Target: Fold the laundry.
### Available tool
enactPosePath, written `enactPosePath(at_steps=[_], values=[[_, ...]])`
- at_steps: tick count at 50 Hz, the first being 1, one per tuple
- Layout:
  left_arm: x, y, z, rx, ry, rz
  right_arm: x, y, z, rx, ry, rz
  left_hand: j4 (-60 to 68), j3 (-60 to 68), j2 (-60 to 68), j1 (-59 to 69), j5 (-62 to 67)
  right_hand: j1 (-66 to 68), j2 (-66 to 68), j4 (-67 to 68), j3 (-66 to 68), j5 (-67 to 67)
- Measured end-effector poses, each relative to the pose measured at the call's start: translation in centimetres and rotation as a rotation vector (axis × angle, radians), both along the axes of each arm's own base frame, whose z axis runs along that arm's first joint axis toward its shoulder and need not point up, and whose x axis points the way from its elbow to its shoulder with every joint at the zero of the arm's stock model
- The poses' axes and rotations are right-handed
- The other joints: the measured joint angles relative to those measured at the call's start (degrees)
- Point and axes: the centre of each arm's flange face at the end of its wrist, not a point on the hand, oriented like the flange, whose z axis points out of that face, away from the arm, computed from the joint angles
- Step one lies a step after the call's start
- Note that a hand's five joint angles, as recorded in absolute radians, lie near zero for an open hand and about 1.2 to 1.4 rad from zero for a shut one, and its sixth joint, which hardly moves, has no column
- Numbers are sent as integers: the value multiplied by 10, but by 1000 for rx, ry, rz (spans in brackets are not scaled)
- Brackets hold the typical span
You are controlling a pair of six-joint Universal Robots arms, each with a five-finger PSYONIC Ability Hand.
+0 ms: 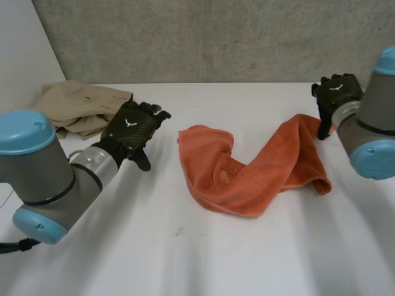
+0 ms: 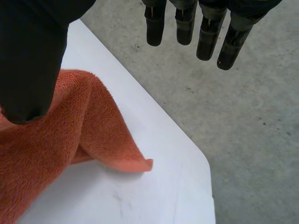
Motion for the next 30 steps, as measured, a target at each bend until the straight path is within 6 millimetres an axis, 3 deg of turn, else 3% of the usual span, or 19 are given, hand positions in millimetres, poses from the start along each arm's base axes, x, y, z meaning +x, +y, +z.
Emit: enactPosePath(at_steps=[6, 10, 15, 21, 30], values=[[-10, -20, -7, -20, -1, -17, -18, 28, 10, 48, 14, 24, 0, 0, 0, 0, 0, 0, 1, 0, 2, 0], [-19, -35, -22, -3, -16, -47, -30, 44, 0, 129, 33, 52, 1, 0, 1, 0, 0, 2, 2, 2, 4, 1], [-32, -47, -43, 19, -62, -112, -46, 70, -28, 290, 27, 103, 1, 1, 1, 2, 2, 2, 2, 2, 4, 1], [-46, -53, -59, 6, -119, -183, -46, 71, -50, 328, -29, 128, 3, 1, 8, 2, 2, 2, 2, 2, 4, 1], [-69, -56, -70, -32, -135, -240, -41, 46, -83, 301, -117, 119, 46, 39, 45, 41, 47, 52, 69, 60, 76, 53]])
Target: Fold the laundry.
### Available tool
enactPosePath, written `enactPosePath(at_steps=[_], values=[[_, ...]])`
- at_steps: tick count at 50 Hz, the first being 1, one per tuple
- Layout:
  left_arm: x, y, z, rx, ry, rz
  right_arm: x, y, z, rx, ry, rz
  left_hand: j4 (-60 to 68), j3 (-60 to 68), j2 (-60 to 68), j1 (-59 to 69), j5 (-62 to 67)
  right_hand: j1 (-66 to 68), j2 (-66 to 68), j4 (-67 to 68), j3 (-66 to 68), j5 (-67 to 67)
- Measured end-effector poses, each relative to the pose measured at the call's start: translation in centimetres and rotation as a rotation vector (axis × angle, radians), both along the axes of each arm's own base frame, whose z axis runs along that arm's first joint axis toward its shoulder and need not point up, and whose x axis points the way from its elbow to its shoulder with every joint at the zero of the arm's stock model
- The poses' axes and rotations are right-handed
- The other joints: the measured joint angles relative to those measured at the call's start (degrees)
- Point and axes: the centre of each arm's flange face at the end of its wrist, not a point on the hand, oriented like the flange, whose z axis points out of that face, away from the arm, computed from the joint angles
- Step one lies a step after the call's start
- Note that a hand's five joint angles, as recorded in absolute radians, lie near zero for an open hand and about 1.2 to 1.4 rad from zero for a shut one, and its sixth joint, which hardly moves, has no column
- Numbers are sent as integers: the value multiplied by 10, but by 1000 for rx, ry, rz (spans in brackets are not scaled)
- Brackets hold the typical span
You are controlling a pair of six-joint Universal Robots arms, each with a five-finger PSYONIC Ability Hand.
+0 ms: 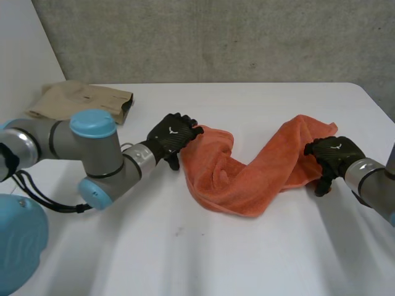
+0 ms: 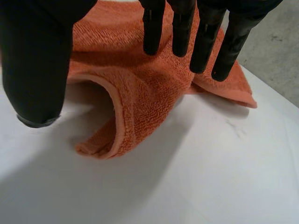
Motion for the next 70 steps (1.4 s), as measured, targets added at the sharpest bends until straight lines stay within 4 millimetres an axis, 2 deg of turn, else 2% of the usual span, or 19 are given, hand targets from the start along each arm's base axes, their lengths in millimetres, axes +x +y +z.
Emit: enactPosePath(at_steps=[8, 15, 16, 20, 21, 24, 28, 31, 37, 42, 43, 45, 47, 48, 49, 50, 55, 61, 70], values=[[-13, -9, -7, 16, -6, -14, 4, -15, -22, 13, -8, -2, 78, 79, 78, 79, 76, 88, 104, 104, 101, 93], [-16, -14, -15, 42, -21, -14, 5, -21, -26, 13, -8, -1, 126, 126, 124, 128, 121, 150, 180, 174, 176, 161], [-16, -14, -16, 42, -21, -14, 5, -21, -25, 12, -8, -1, 135, 135, 135, 138, 129, 196, 234, 234, 232, 218], [-19, -15, -18, 40, -22, -18, 5, -22, -23, 5, -10, -1, 229, 236, 236, 231, 218, 355, 428, 429, 425, 413], [-20, -15, -18, 38, -22, -19, 5, -23, -22, 2, -11, -1, 298, 300, 307, 303, 287, 373, 454, 454, 450, 438], [-23, -14, -19, 32, -20, -21, 6, -24, -18, -9, -11, -3, 451, 449, 451, 456, 443, 384, 473, 483, 478, 466], [-28, -11, -19, 21, -20, -23, 6, -25, -11, -27, -12, -6, 504, 501, 503, 482, 485, 384, 473, 485, 478, 467], [-32, -9, -14, -7, -28, -6, 6, -26, 3, -61, -14, -8, 508, 505, 506, 482, 485, 384, 473, 485, 478, 467], [-28, -12, 22, -93, -27, 89, 5, -27, 51, -169, -25, -12, 509, 505, 506, 482, 485, 384, 473, 485, 478, 467], [-11, -10, 64, -148, 1, 164, 4, -23, 85, -227, -32, -11, 509, 506, 507, 482, 485, 384, 473, 485, 478, 467], [-11, -10, 64, -148, 1, 164, 4, -23, 85, -227, -32, -11, 509, 506, 507, 482, 485, 384, 473, 485, 478, 467], [-2, -5, 73, -147, 9, 178, 4, -16, 104, -239, -34, -7, 475, 474, 465, 447, 456, 384, 473, 485, 478, 467], [-2, -5, 73, -147, 9, 178, 4, -16, 104, -239, -34, -7, 475, 474, 465, 447, 456, 384, 473, 485, 478, 467], [10, 5, 70, -110, 9, 176, 4, -5, 119, -228, -32, -2, 48, 56, 49, -8, 39, 384, 473, 485, 478, 467], [13, 8, 67, -94, 7, 168, 4, -3, 122, -223, -31, 0, 9, 17, 5, -33, 1, 384, 473, 485, 478, 467], [13, 8, 67, -94, 7, 168, 4, -3, 122, -223, -31, 0, 9, 17, 5, -33, 1, 384, 473, 485, 478, 467], [16, 26, 31, 25, -22, 71, 11, 9, 136, -229, -34, 23, -51, -43, -48, -51, -49, 384, 473, 485, 478, 467], [12, 27, 4, 80, -39, 21, 19, 17, 157, -282, -45, 43, -51, -43, -48, -51, -49, 384, 473, 485, 478, 467], [3, 13, -9, 69, -32, 14, 18, 31, 186, -334, -55, 45, -51, -43, -48, -50, -49, 402, 473, 485, 478, 467]])
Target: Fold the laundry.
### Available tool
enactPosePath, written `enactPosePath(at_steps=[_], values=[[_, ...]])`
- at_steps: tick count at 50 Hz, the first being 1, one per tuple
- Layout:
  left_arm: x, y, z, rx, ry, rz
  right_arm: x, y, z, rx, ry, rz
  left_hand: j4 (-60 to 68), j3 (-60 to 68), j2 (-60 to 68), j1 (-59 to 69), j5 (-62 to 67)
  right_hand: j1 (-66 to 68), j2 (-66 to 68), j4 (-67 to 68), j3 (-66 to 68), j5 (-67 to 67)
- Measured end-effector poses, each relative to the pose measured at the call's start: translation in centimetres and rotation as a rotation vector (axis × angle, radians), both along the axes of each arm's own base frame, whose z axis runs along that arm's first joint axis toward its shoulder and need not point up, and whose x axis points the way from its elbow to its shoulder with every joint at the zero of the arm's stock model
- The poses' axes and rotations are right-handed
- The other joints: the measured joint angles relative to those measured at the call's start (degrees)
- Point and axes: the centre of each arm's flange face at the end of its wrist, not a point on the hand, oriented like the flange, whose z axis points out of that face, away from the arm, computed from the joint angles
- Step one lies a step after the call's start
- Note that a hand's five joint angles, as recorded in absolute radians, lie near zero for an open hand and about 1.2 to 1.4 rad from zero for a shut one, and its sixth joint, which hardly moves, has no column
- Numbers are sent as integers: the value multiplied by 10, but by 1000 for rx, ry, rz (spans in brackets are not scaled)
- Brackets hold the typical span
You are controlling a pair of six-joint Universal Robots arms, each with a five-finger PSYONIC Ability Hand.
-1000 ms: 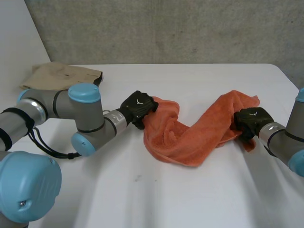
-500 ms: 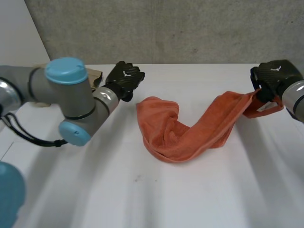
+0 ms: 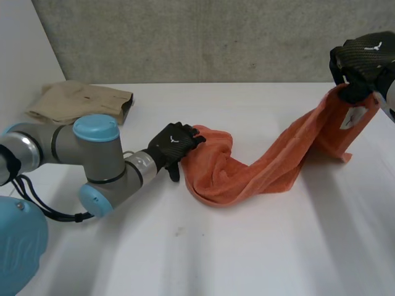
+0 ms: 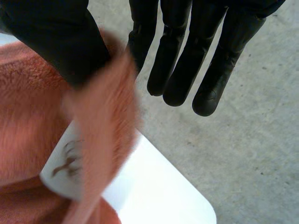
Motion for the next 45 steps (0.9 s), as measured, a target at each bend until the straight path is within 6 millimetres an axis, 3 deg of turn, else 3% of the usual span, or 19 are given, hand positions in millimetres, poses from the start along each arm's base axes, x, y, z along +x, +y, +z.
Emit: enactPosePath(at_steps=[13, 22, 23, 26, 28, 36, 37, 41, 45], values=[[-22, -4, -14, -23, 15, -39, -3, 13, 23, -53, -11, -2, 18, 11, 17, 11, 2, 1, 0, 0, 0, 0], [-32, -6, -20, -38, 22, -50, -4, 12, 33, -77, -18, -6, 167, 160, 172, 182, 130, 1, 0, 0, 0, 0], [-33, -8, -18, -46, 28, -47, -4, 11, 35, -78, -18, -8, 377, 369, 375, 395, 250, 1, 0, 0, 0, 0], [-35, -12, -12, -64, 42, -31, -5, 11, 35, -76, -17, -11, 522, 512, 519, 516, 481, 1, 0, 0, 0, 0], [-35, -13, -10, -68, 44, -25, -5, 10, 36, -75, -17, -12, 548, 538, 546, 521, 514, 1, 0, 0, 0, 0], [-26, -30, 22, -151, 72, 132, -7, 9, 35, -73, -16, -18, 548, 538, 546, 521, 514, 1, 0, 0, 0, 0], [-18, -33, 42, -182, 82, 196, -7, 8, 36, -76, -15, -19, 548, 538, 546, 521, 514, 1, 0, 0, 0, 0], [6, -32, 82, -225, 94, 278, -7, 7, 38, -83, -9, -17, 560, 549, 556, 521, 518, 1, 0, 0, 0, 0], [33, -17, 120, -254, 98, 326, -7, 7, 37, -77, 20, -14, 560, 549, 557, 521, 518, 1, 0, 0, 0, 0]])
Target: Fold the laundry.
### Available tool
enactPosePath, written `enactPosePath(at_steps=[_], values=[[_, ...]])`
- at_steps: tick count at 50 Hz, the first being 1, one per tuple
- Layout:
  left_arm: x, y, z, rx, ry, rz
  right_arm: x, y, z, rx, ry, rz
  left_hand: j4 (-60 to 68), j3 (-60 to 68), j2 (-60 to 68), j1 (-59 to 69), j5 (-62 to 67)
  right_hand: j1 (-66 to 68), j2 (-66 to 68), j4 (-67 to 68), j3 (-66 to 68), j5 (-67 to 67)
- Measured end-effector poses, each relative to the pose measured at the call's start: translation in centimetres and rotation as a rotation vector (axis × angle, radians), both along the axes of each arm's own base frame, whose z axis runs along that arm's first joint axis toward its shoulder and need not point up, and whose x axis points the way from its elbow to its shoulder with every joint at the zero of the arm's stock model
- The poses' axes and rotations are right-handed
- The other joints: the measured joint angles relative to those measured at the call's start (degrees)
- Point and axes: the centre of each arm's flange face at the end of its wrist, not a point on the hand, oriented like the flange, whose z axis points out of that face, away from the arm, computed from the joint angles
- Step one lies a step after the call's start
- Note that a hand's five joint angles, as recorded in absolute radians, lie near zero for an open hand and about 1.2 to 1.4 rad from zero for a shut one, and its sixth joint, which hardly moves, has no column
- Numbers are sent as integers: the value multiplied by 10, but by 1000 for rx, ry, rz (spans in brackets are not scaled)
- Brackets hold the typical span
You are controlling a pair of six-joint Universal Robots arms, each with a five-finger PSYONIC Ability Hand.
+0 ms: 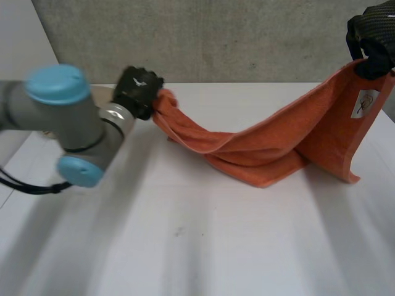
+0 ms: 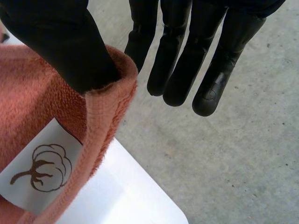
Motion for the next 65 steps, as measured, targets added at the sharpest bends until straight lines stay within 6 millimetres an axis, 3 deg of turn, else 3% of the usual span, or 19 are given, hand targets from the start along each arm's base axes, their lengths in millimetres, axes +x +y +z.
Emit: enactPosePath(at_steps=[7, 9, 13, 17, 24, 29, 37, 39, 42, 43, 44, 45, 46, 47, 50, 55, 57, 61, 65], values=[[28, 38, 26, 20, -30, 23, -1, 4, -10, 48, 98, 8, 0, 0, 0, 0, 0, 0, 0, 0, 0, 0], [42, 61, 22, 70, -96, 30, -1, 7, -23, 106, 175, 19, 0, 1, 1, 0, 0, 0, 0, 0, 0, 4], [54, 81, 4, 141, -219, 31, -2, 7, -44, 193, 255, 37, 0, 1, 1, 0, 0, 0, 0, 0, 0, 8], [63, 94, -16, 190, -373, 25, -1, 5, -83, 326, 352, 65, 0, 1, 1, 0, 0, 0, 0, 0, 0, 8], [59, 71, -33, 153, -449, 58, 0, -13, -132, 451, 414, 59, 0, 1, 1, 0, 0, 0, 0, 0, 0, 8], [41, 20, -37, 45, -409, 121, 5, -50, -153, 409, 370, -14, 1, 1, 1, 0, 0, 0, 0, 0, 0, 8], [10, -45, 4, -228, -246, 195, 14, -103, -124, 171, 176, -119, 2, 1, 1, 0, 0, 0, 0, 0, 0, 8], [3, -59, 36, -353, -158, 219, 17, -117, -97, 46, 77, -139, 2, 1, 1, 0, 0, 0, 0, 0, 1, 8], [0, -65, 71, -470, -59, 246, 21, -123, -66, -85, -13, -141, 2, 1, 1, 0, 0, 0, 0, 0, 1, 8], [0, -65, 71, -470, -59, 246, 21, -123, -66, -85, -13, -141, 2, 1, 1, 0, 0, 0, 0, 0, 1, 8], [0, -65, 99, -548, 14, 268, 24, -122, -40, -191, -77, -133, 2, 1, 1, 0, 0, 0, 0, 0, 3, 8], [0, -65, 99, -548, 14, 268, 24, -122, -40, -191, -77, -133, 2, 1, 1, 0, 0, 0, 0, 0, 3, 8], [3, -62, 125, -619, 88, 289, 25, -121, -27, -241, -106, -126, 3, 3, 1, 0, 0, 0, 0, 0, 3, 8], [5, -58, 143, -664, 137, 302, 27, -114, 4, -365, -173, -105, 3, 3, 2, 0, 0, 0, 0, 0, 3, 8], [10, -51, 161, -696, 195, 319, 29, -99, 26, -457, -216, -72, 3, 3, 2, 0, 0, 5, 0, 0, 3, 10], [20, -43, 156, -643, 198, 333, 33, -78, 29, -475, -215, -15, 3, 4, 2, 0, 0, 5, 0, 0, 3, 11], [27, -38, 141, -582, 169, 339, 34, -67, 19, -442, -196, 20, 3, 6, 2, 0, 0, 5, 0, 0, 3, 11], [41, -25, 104, -455, 94, 346, 36, -51, -13, -328, -148, 77, 3, 6, 2, 0, 0, 5, 0, 1, 3, 11], [58, 3, 53, -295, -4, 342, 35, -29, -63, -122, -93, 125, 3, 6, 2, 0, 0, 5, 0, 1, 3, 11]])
